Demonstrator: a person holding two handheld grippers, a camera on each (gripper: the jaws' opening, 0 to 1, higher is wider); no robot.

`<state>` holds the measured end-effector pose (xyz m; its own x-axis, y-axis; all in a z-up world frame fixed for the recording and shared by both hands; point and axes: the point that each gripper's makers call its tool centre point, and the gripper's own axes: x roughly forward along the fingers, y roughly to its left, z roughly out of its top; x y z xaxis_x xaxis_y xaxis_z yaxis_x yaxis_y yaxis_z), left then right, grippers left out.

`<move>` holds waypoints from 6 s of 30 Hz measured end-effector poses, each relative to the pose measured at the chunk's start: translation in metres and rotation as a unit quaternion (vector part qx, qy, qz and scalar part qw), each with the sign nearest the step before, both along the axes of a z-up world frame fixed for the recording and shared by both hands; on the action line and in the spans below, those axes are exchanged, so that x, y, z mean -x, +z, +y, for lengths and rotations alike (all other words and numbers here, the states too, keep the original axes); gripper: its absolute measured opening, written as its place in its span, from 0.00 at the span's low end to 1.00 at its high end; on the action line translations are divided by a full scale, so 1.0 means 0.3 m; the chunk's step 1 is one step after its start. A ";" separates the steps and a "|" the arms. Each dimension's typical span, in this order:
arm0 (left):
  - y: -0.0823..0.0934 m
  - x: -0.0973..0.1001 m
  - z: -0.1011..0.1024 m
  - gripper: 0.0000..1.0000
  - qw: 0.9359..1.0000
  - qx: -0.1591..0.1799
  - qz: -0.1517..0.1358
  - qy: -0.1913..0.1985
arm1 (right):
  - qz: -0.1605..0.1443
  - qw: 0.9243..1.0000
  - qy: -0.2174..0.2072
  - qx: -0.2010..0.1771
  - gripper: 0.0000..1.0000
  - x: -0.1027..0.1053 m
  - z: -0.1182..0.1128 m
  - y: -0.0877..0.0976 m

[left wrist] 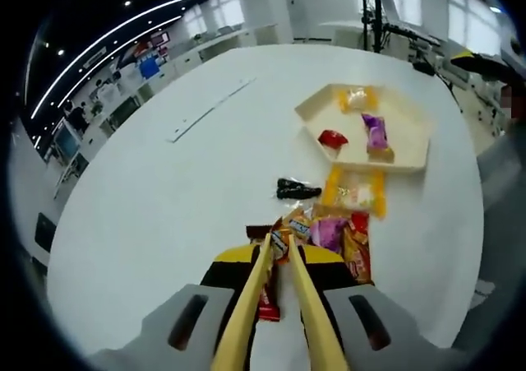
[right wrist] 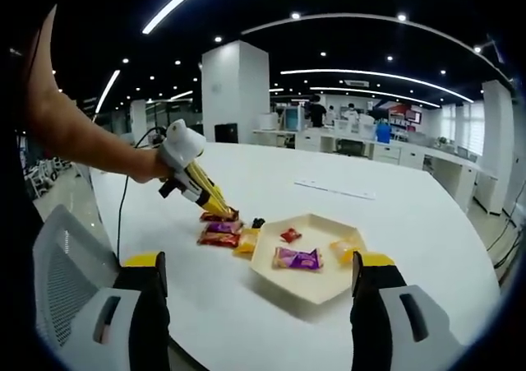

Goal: Place the target food into the container with the food tongs after gripping and lifting it, then release it inside without dropping or visibly crushing the food.

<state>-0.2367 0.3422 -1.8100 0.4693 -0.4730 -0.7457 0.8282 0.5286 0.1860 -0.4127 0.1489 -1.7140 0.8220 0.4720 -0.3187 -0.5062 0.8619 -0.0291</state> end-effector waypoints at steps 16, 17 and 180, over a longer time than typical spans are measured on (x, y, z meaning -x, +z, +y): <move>0.059 -0.015 -0.011 0.14 1.000 0.026 0.003 0.006 | 0.001 1.000 -0.001 0.004 0.91 0.003 0.000 -0.002; 0.062 -0.016 -0.013 0.14 1.000 0.027 0.002 0.005 | 0.000 1.000 -0.001 0.004 0.91 0.003 0.001 -0.002; 0.003 0.139 0.025 0.25 0.994 0.092 0.007 -0.066 | -0.013 1.000 -0.004 0.018 0.99 -0.006 -0.006 0.001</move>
<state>-0.2785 0.3497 -1.8092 0.3846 -0.6585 -0.6469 0.8944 0.4391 0.0847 -0.4109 0.1472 -1.7135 0.8341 0.4537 -0.3138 -0.4978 0.8642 -0.0737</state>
